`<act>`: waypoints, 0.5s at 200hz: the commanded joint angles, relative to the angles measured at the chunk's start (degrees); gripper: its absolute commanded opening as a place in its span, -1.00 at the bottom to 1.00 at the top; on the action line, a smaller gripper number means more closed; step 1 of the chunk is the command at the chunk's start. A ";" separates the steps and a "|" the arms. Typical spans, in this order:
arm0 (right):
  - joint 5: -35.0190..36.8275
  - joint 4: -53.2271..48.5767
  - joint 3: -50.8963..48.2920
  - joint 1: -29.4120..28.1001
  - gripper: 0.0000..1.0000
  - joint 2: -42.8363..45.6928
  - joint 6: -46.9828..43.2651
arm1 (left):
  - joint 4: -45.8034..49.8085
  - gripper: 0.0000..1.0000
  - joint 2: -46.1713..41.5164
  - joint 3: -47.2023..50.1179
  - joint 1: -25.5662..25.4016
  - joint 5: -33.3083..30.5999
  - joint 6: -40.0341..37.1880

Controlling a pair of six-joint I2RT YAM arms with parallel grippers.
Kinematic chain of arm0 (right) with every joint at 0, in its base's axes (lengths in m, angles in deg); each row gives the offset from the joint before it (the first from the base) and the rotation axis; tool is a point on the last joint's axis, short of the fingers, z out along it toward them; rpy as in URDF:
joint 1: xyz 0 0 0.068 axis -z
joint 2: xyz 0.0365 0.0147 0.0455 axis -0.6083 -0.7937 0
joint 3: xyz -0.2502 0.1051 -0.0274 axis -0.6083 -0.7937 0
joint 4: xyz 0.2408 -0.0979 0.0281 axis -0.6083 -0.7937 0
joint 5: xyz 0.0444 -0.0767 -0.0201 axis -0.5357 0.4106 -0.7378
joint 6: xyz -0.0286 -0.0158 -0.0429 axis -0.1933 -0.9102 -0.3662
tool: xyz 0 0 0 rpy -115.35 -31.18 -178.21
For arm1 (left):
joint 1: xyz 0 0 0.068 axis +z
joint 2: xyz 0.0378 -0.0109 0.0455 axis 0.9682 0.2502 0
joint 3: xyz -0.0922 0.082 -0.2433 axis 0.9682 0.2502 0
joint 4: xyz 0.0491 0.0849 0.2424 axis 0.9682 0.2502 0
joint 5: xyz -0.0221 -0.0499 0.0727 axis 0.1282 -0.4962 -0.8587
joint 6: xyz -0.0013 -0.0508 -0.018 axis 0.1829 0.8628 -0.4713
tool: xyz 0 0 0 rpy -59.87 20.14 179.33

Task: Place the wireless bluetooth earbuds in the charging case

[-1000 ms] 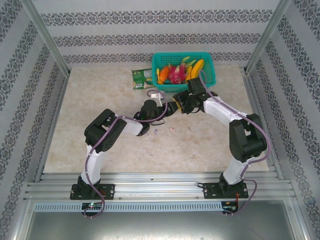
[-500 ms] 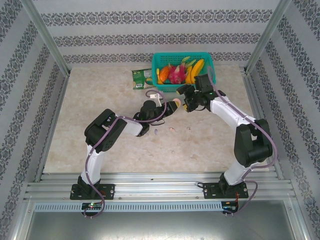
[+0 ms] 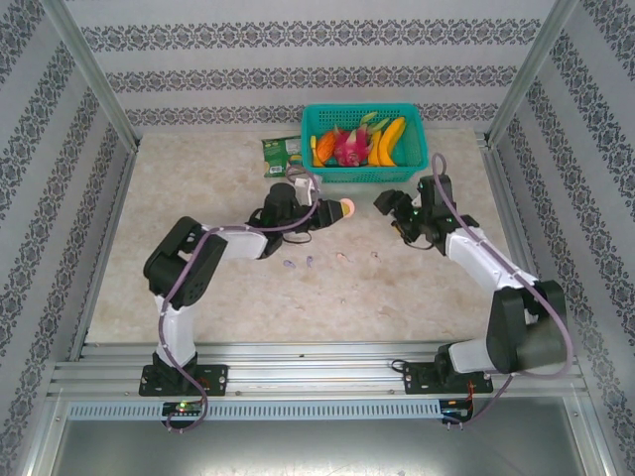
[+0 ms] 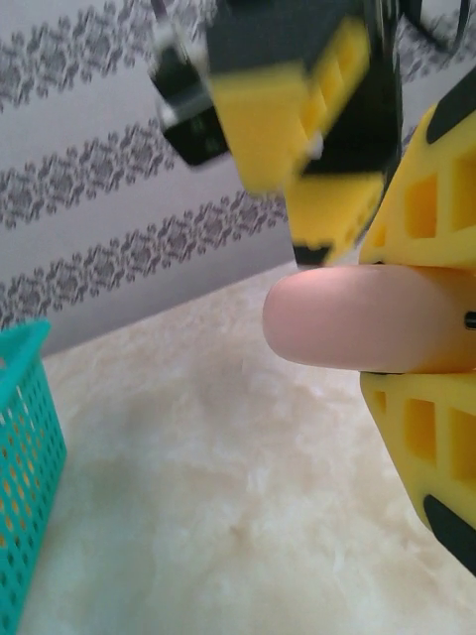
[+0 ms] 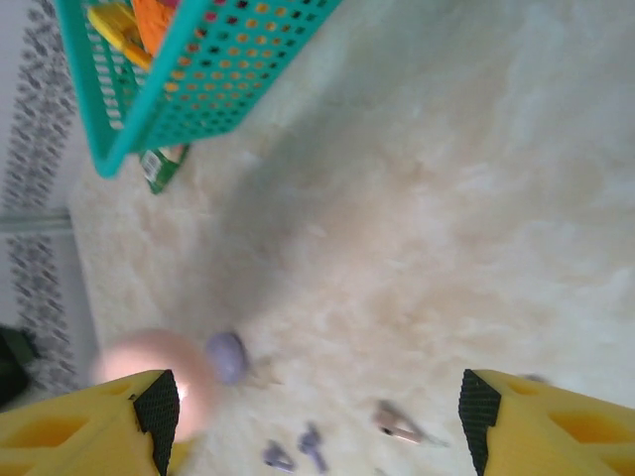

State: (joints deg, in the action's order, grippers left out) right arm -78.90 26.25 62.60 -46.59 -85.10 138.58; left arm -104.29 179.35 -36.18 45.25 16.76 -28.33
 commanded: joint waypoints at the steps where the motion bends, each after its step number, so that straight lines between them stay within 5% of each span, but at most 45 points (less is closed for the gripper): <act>1: -3.18 8.07 -4.83 -0.37 0.53 3.89 -11.08 | 7.95 -0.84 -3.71 -1.66 0.18 9.83 -6.65; 100: -13.75 22.52 -9.92 -1.13 0.51 3.74 -10.74 | 13.39 -0.83 -5.26 -3.17 0.11 10.91 -9.48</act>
State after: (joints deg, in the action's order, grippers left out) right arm -88.52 42.95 53.07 -46.66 -81.51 129.31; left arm -92.05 175.15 -37.12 45.51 26.20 -35.71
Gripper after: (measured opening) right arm 0.759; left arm 0.215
